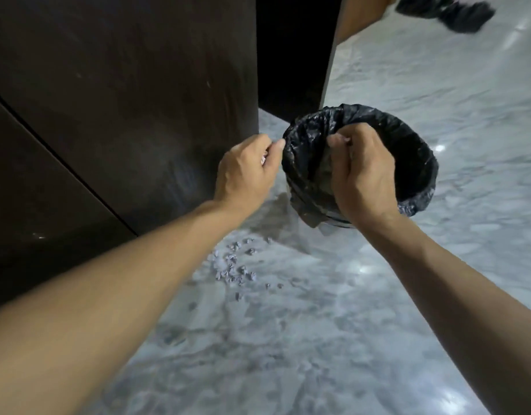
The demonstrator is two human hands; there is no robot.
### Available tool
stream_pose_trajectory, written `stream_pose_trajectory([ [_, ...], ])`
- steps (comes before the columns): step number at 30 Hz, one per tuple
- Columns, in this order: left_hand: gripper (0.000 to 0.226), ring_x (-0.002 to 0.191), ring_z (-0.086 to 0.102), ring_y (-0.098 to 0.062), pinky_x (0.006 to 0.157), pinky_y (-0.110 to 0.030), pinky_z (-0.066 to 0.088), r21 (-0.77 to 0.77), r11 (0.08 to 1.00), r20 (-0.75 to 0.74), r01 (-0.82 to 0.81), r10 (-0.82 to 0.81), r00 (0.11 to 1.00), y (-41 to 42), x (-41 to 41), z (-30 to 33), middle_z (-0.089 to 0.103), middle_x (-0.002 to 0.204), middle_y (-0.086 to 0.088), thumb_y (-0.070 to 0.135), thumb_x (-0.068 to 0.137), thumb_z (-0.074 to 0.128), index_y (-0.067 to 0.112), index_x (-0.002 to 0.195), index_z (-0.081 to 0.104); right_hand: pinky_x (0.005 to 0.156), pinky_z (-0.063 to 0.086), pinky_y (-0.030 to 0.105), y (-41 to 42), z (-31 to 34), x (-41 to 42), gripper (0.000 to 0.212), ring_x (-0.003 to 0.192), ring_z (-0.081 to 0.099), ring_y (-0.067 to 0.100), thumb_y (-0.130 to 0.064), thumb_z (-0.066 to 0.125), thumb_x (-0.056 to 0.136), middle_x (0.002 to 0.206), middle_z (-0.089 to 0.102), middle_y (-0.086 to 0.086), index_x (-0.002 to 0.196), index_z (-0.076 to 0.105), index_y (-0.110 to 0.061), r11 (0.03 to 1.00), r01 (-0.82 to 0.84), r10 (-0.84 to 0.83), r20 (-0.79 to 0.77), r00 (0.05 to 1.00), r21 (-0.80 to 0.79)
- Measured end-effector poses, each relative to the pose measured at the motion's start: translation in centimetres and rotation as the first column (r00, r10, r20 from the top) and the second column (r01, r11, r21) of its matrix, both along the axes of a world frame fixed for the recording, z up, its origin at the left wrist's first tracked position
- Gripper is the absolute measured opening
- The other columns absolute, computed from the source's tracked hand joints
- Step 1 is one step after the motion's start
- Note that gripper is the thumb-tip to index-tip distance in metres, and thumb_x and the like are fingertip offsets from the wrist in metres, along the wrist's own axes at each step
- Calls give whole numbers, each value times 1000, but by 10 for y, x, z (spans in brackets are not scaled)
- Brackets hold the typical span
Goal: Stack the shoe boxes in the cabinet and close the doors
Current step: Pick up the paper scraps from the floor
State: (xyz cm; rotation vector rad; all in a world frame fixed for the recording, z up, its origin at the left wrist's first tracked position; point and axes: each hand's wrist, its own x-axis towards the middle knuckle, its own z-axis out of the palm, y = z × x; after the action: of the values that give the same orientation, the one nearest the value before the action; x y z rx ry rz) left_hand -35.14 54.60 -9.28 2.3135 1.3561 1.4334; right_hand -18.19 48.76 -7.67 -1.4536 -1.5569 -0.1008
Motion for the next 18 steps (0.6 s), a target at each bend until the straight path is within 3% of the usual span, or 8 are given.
stream_pose_trajectory([
  [2, 40, 53, 50, -35, 49, -32, 27, 19, 999, -56, 28, -27, 998, 8, 24, 9, 51, 57, -12, 32, 93, 52, 3, 65, 51, 66, 32, 32, 7, 1, 31, 28, 81, 53, 32, -28, 45, 100, 95, 59, 16, 97, 55, -3, 992, 100, -98, 36, 995, -73],
  [6, 36, 63, 55, -36, 54, -31, 26, -41, 996, -117, 85, -89, 989, 16, 64, 16, 58, 66, -13, 32, 94, 55, 3, 73, 56, 75, 39, 40, 20, -9, 71, 29, 94, 55, 38, -30, 45, 99, 107, 60, 20, 105, 58, -5, 943, 239, -228, 72, 971, -231],
  [9, 35, 77, 58, -33, 60, -36, 37, -233, 965, -78, 120, -141, 987, 23, 87, 11, 61, 79, -10, 37, 94, 57, 5, 81, 60, 76, 42, 38, 22, -20, 82, 24, 95, 57, 37, -26, 50, 97, 107, 61, 17, 108, 61, -8, 932, 215, -210, 49, 976, -292],
  [12, 31, 91, 58, -26, 73, -34, 44, -439, 894, -122, 96, -165, 979, 27, 99, -1, 59, 97, -3, 44, 92, 58, 14, 95, 64, 71, 38, 29, 20, -27, 81, 19, 88, 59, 24, -26, 55, 94, 102, 63, 8, 106, 65, -16, 934, 162, -169, 6, 986, -319],
  [15, 35, 103, 58, -25, 78, -33, 41, -423, 906, -269, 11, -137, 953, 27, 102, -10, 61, 113, -1, 48, 93, 55, 21, 114, 65, 71, 38, 25, 20, -26, 81, 18, 83, 57, 13, -29, 59, 90, 96, 66, 2, 103, 67, -19, 928, 180, -209, -56, 976, -327],
  [18, 36, 105, 58, -26, 81, -34, 42, -409, 913, -266, 3, -122, 956, 27, 100, -9, 62, 116, -2, 46, 94, 55, 21, 117, 64, 72, 43, 27, 20, -25, 80, 18, 84, 60, 15, -28, 57, 90, 95, 67, 4, 102, 67, -18, 929, 197, -238, -98, 966, -314],
])
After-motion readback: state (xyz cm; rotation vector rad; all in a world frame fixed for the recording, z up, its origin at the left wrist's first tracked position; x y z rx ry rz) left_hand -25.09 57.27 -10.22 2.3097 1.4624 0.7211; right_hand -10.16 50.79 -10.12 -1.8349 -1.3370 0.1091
